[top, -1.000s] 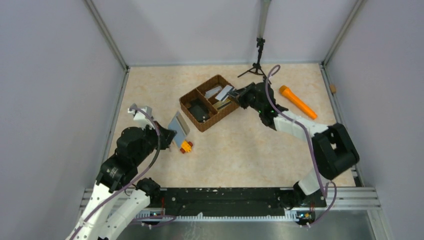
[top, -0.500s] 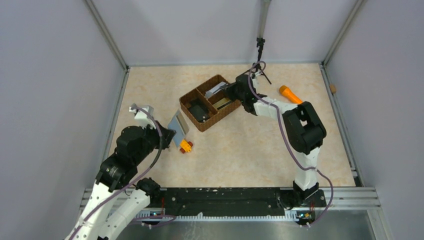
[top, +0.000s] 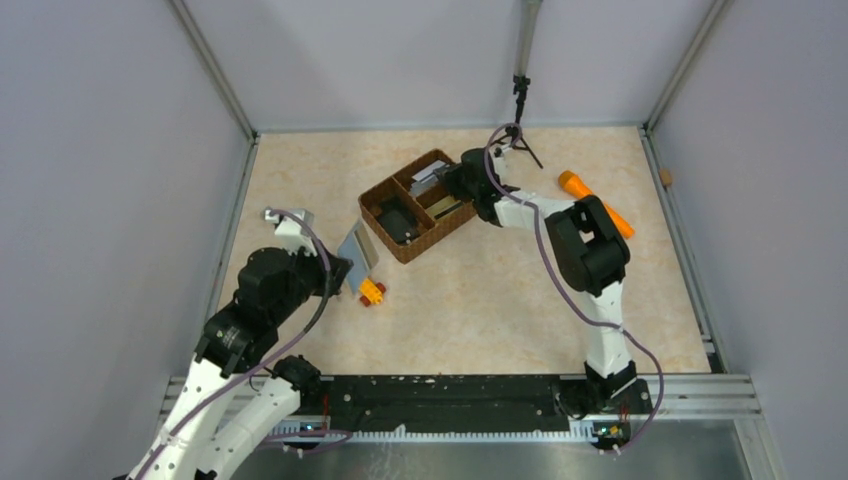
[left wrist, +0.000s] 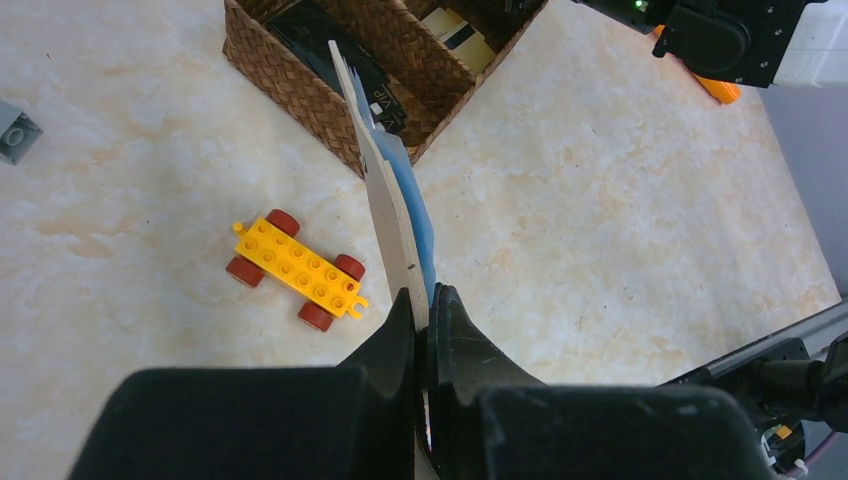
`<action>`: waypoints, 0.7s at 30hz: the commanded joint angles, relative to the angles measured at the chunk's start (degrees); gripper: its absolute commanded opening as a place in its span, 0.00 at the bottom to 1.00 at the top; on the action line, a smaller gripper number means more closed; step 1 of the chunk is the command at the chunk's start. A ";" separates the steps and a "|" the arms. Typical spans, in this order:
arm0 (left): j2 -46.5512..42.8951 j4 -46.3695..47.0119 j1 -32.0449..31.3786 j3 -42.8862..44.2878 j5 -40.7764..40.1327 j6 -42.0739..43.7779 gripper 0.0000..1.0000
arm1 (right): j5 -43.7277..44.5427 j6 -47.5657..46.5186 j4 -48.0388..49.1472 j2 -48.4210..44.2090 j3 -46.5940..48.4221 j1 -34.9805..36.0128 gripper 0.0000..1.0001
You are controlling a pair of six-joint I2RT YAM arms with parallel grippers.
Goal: Take the credit cards out of the card holder
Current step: Place the credit card in the storage box.
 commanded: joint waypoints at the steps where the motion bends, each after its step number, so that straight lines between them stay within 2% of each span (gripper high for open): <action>1: 0.25 3.48 0.29 2.01 0.24 1.38 0.00 | 1.70 -0.52 3.93 1.28 4.10 0.73 0.00; 2: 0.28 3.49 0.27 2.00 0.25 1.46 0.00 | 1.66 -0.77 4.00 1.37 4.38 0.77 0.01; 5: 0.66 3.73 0.27 2.09 0.24 1.35 0.00 | 1.12 -2.05 5.15 1.25 4.62 0.77 0.23; 6: 0.79 3.74 0.31 2.16 0.22 1.24 0.00 | 0.93 -2.19 4.97 1.05 4.64 0.77 0.27; 10: 1.24 4.29 0.27 2.26 1.08 0.59 0.00 | 0.73 -3.37 4.83 -1.26 3.15 0.77 0.37; 13: 1.70 4.72 0.27 2.35 2.82 0.06 0.00 | 0.23 -4.40 5.96 -4.23 0.42 0.69 0.39; 17: 2.04 6.42 0.28 1.55 5.86 -1.47 0.00 | -3.00 -13.09 12.42 -10.46 -6.36 0.68 0.43; 18: 2.06 7.21 0.31 1.03 6.60 -2.03 0.00 | -3.95 -15.73 13.76 -12.56 -8.58 0.75 0.51; 20: 2.27 8.66 0.27 0.10 7.70 -2.97 0.00 | -7.02 -21.32 16.62 -17.24 -12.72 0.82 0.79; 21: 2.42 9.40 0.27 -0.30 8.29 -3.34 0.00 | -8.44 -23.60 16.95 -19.40 -14.66 0.78 0.86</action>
